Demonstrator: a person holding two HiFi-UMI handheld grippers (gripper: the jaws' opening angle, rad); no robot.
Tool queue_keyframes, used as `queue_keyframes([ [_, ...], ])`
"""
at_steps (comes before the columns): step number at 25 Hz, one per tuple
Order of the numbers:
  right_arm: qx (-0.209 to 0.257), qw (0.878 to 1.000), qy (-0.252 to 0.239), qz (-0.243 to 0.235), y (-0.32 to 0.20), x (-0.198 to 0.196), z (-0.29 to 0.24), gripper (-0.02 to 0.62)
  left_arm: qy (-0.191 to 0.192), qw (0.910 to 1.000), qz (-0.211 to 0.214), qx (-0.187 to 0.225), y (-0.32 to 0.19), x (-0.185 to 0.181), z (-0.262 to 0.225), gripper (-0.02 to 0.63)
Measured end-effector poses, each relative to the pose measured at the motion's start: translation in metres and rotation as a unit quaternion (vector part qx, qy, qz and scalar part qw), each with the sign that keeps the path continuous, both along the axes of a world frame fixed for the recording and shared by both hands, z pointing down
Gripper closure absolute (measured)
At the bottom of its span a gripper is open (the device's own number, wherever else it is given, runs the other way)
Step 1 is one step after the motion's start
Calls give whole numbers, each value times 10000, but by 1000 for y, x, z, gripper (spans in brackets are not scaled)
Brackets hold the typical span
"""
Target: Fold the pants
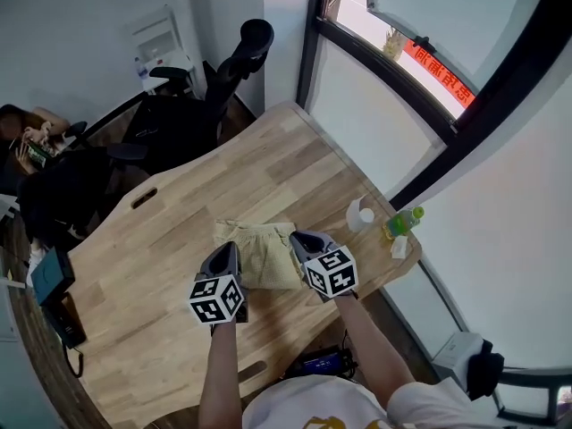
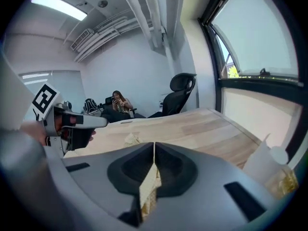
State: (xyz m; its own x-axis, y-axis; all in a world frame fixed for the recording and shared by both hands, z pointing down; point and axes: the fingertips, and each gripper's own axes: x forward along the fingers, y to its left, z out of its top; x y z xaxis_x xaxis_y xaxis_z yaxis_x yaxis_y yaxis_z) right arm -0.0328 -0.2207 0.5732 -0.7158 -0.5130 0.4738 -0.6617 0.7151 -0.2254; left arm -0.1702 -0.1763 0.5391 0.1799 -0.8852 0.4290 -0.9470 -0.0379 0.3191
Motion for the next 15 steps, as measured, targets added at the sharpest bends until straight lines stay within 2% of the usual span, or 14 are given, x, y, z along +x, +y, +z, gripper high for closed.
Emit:
queue_keyframes([
  [5, 351, 9990, -158, 220, 19, 8, -27, 589, -337, 9994, 13, 46, 18, 1, -11, 600],
  [10, 759, 9964, -291, 230, 44, 17, -60, 589, -783, 9958, 62, 464, 43, 2, -42, 600],
  [15, 812, 9933, -514, 646, 67, 34, -77, 589, -1158, 9914, 206, 571, 71, 9, -55, 600],
])
